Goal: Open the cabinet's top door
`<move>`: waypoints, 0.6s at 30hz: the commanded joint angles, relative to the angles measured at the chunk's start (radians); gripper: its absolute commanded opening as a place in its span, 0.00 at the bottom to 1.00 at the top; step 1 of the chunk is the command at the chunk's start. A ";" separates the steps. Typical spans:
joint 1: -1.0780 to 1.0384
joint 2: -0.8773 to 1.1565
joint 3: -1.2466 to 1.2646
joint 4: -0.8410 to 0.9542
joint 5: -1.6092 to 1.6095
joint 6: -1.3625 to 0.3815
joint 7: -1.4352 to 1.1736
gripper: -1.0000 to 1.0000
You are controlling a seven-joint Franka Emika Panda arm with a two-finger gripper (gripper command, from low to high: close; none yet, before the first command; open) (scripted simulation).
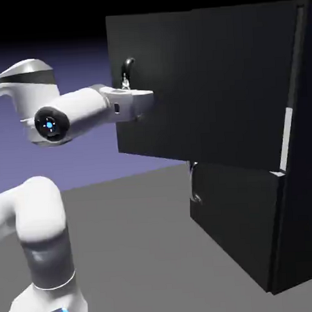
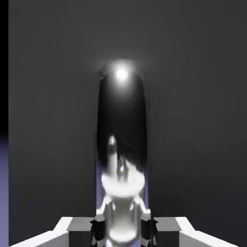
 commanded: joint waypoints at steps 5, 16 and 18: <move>-0.027 -0.012 -0.181 0.026 -0.162 -0.146 0.010 0.00; 0.041 0.086 -0.580 0.228 -0.486 -0.502 -0.011 0.00; 0.091 0.113 -0.652 0.296 -0.542 -0.578 -0.013 0.00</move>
